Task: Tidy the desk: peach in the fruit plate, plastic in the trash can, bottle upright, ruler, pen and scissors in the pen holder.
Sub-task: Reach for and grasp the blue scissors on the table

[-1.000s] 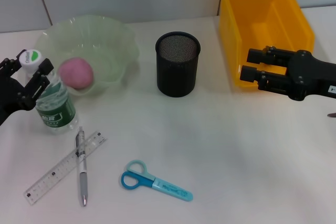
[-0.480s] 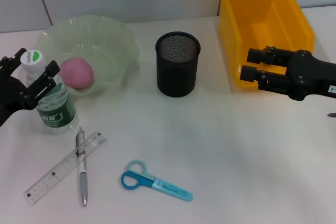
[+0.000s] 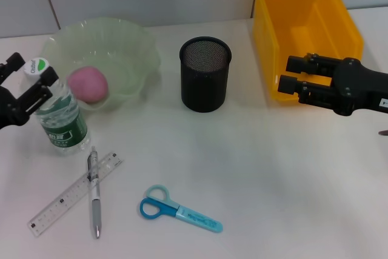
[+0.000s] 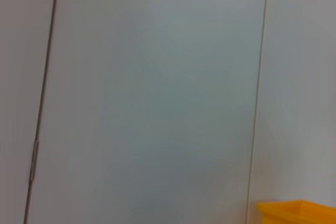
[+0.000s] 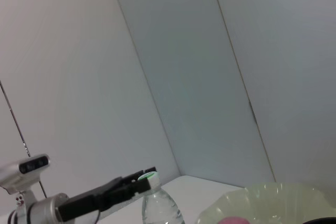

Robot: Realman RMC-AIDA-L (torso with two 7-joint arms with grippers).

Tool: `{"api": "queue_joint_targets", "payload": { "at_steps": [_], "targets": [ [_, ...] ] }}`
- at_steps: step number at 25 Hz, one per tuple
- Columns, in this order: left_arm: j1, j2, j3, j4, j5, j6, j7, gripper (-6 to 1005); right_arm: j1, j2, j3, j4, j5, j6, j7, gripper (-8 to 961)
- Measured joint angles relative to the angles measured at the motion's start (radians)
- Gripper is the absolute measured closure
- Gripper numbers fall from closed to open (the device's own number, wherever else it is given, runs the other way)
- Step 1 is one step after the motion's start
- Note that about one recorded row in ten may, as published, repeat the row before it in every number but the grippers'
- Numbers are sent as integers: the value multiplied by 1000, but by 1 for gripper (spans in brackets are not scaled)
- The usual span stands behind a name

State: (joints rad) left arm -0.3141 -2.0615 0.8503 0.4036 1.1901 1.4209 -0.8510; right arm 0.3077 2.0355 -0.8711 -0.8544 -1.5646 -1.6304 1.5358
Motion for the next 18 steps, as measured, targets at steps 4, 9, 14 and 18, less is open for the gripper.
{"api": "queue_joint_targets", "payload": {
  "at_steps": [4, 9, 14, 18],
  "targets": [
    [16, 1, 6, 27, 0, 7, -26, 233, -1, 0, 0, 3, 0, 1, 0, 346],
    [97, 53, 9, 117, 14, 110, -220, 233, 6, -6, 1, 23, 0, 2, 0, 347],
    [115, 84, 2, 165, 81, 182, -343, 234, 9, -6, 8, 25, 0, 1, 0, 346],
    [124, 92, 0, 303, 225, 261, -543, 235, 9, -6, 9, 25, -2, -4, 0, 346]
  ]
}}
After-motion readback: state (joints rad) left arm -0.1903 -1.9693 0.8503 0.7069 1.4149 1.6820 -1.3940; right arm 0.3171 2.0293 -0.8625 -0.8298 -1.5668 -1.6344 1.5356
